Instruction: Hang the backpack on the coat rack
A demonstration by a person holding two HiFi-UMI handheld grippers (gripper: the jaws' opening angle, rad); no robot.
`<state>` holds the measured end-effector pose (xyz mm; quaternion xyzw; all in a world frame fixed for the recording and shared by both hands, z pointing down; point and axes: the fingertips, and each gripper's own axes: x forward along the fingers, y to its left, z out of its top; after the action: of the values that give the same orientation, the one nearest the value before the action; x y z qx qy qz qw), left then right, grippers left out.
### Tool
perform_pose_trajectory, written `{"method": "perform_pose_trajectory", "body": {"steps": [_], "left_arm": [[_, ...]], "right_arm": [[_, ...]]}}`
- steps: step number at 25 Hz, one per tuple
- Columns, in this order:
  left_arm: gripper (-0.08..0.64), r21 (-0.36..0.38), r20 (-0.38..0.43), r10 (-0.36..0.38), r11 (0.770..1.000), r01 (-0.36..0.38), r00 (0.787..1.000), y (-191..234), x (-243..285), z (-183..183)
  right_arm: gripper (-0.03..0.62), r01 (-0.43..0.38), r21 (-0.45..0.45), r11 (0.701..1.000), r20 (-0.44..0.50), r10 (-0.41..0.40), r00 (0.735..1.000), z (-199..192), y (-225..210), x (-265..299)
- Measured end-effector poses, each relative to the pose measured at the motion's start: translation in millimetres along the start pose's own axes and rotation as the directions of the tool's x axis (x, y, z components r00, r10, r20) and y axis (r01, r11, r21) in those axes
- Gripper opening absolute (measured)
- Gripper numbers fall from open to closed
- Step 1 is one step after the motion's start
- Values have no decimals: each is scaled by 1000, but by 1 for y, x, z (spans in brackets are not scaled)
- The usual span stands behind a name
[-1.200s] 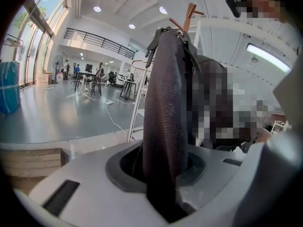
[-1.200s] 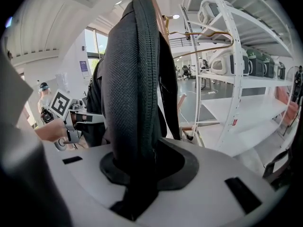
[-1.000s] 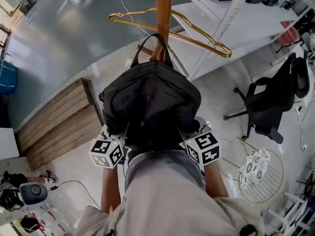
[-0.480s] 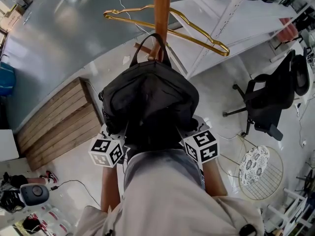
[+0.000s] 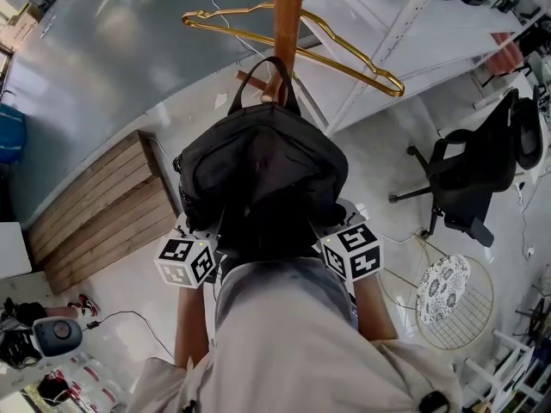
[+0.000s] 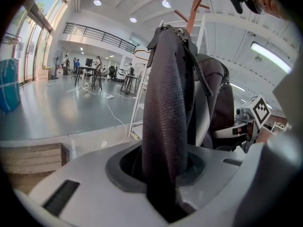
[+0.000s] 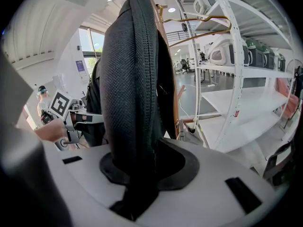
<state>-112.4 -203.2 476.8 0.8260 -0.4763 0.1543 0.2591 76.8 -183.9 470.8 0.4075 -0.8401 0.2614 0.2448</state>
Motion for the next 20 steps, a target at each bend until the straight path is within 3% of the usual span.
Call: {"method": "perform_pose_trajectory", "body": {"steps": [20], "left_arm": [[98,-13,-39,-4,1000,4,999,5,25,-4]], "right_arm": [[97,3,27,1000,-32,-2,999,-5,-16,15]]}}
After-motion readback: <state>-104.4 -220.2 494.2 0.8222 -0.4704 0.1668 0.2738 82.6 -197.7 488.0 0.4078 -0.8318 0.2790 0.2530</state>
